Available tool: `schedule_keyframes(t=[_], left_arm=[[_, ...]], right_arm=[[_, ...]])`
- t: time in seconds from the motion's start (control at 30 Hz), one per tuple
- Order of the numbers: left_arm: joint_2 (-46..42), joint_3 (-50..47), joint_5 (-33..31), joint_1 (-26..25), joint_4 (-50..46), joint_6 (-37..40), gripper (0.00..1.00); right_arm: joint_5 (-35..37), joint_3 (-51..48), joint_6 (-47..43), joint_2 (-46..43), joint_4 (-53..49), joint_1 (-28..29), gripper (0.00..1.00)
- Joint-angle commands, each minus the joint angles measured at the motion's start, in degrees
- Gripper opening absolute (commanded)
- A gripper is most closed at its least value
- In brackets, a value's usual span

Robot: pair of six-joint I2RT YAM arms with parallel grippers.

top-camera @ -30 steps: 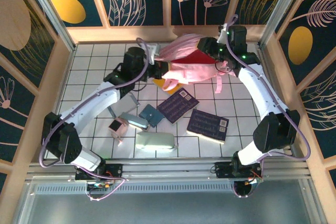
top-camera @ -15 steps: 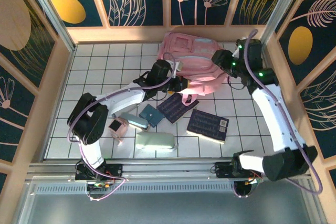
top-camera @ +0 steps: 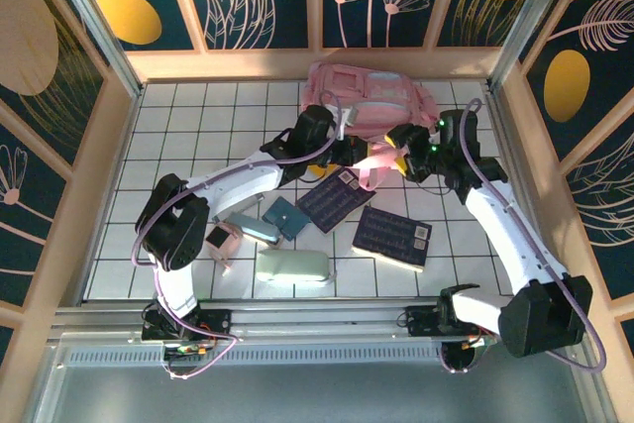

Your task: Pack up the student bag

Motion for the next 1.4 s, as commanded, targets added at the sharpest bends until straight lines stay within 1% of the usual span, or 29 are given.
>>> schedule_keyframes(t=[0.0,0.33,0.47,0.57,0.63,0.73,0.83,1.0,1.17,1.27,1.37], left_arm=[[0.03,2.11,-0.51,-1.03,1.69,2.54,0.00],[-0.26,1.12,-0.89,-1.36,2.09,3.80,0.00],[-0.13,1.10,-0.88,-1.62,2.27,4.16,0.00],[0.20,1.53,-0.80,-1.88,2.37,4.28,0.00],[0.54,2.14,-0.93,-2.23,2.04,4.64,0.00],[1.07,3.15,-1.46,-2.81,1.24,5.62,0.00],[1.41,3.57,-1.64,-2.94,0.98,5.82,0.00],[0.99,3.58,-3.20,-2.95,-0.10,7.41,0.00],[0.67,4.46,-6.48,-2.62,-4.88,10.16,0.00],[0.11,3.79,-7.58,-1.83,-6.33,9.72,0.00],[-1.44,1.63,-8.47,-0.55,-6.08,8.82,0.00]], right_arm=[[-3.70,-1.05,6.44,2.87,8.00,0.31,0.63],[-1.83,-2.14,8.89,9.16,11.37,0.42,0.60],[-1.84,-1.72,9.57,13.39,13.57,0.38,0.60],[-1.69,0.37,8.70,17.36,13.61,0.53,0.57],[-1.03,1.42,8.34,19.25,12.77,0.58,0.53],[0.94,1.74,8.34,20.41,12.02,0.89,0.44],[1.67,1.46,8.07,20.75,12.02,0.87,0.30],[3.34,1.36,7.32,20.90,11.65,0.48,0.00],[4.12,2.96,4.71,19.92,10.55,-0.81,0.00],[6.39,4.87,1.84,18.40,7.78,-1.60,0.00],[6.74,5.11,0.59,16.68,7.21,-2.96,0.00]])
